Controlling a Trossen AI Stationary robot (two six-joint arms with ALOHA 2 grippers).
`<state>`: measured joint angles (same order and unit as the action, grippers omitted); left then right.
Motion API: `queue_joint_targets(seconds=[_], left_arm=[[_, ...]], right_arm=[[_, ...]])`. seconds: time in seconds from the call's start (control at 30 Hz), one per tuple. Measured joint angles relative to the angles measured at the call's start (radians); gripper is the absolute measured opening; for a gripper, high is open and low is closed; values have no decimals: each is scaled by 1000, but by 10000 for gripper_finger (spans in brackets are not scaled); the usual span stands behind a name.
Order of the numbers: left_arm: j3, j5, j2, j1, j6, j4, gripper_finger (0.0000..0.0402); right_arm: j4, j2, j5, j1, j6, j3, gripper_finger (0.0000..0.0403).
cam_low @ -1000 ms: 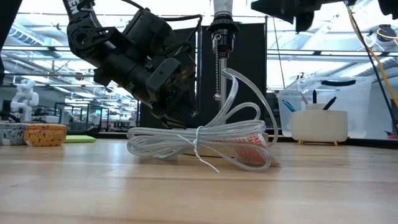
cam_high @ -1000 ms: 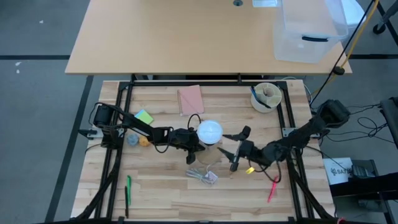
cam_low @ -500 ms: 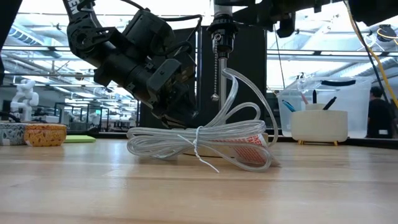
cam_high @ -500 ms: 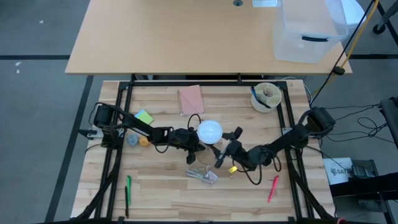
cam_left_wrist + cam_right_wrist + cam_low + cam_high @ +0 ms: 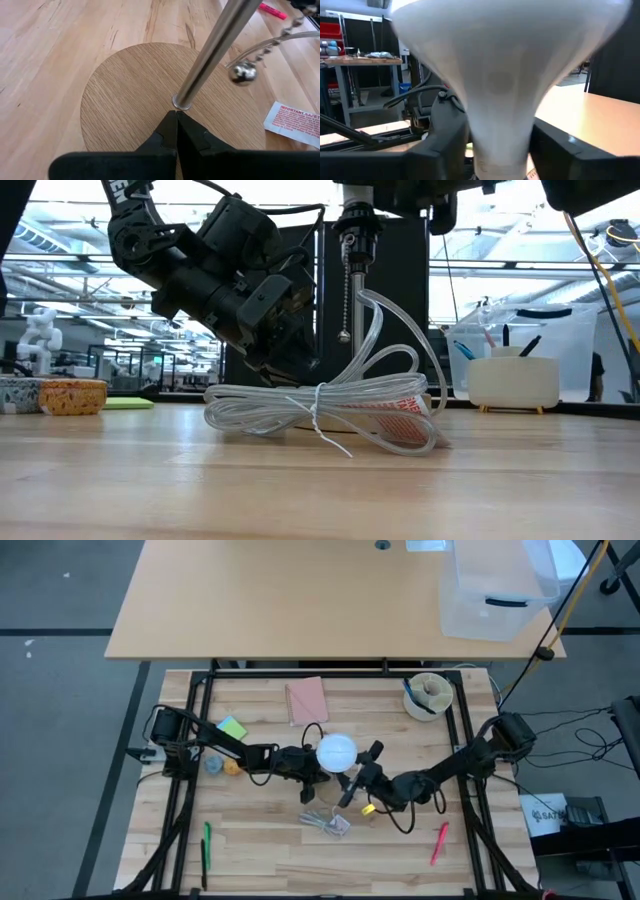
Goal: Screw lightbulb
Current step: Remove the lightbulb from the lamp
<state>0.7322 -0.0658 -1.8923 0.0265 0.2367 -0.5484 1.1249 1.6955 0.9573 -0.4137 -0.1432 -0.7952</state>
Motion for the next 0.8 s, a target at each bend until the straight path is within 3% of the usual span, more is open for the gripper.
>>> queue_joint_targets(seconds=[0.1,0.4,0.8], left_arm=[[0,0,0,0,0,0,0],[0,-8,0,-1,-6,0,0],[0,-13,0,-2,-5,4,0]], right_arm=[[-16,-1,-8,5,16,0,144],[-160,-55,-73,21,49,0,143],[-506,-212,-439,143,85,0,143]])
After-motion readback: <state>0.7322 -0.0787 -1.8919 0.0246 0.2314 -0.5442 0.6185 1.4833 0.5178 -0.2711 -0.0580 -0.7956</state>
